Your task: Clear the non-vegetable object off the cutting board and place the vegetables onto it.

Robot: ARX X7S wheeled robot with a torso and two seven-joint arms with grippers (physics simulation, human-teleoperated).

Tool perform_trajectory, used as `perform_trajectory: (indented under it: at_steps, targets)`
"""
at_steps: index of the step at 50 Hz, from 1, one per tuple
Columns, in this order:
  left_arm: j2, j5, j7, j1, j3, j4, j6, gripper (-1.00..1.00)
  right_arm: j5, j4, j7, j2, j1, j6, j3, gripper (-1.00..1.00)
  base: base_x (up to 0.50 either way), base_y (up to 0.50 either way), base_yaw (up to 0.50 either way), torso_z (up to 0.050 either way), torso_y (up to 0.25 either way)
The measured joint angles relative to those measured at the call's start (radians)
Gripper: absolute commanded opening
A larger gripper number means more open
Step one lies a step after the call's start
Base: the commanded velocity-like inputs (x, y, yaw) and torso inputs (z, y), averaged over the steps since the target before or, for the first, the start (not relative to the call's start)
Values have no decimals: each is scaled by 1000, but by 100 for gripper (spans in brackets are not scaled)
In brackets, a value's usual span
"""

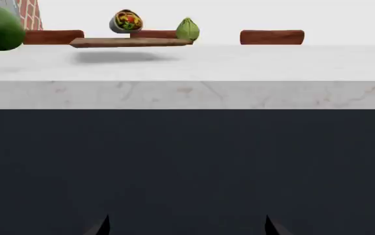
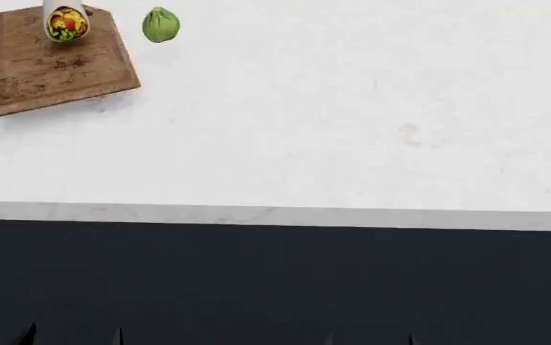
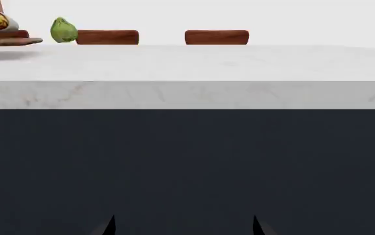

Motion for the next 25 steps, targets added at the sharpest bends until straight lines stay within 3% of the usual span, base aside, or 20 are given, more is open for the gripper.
perform_trajectory:
  at_steps: [25]
  targets:
    - [-50, -41, -63, -5, 59, -3, -11, 100, 45, -5, 43, 40, -2, -8, -49, 100, 0, 0, 0, 0, 0]
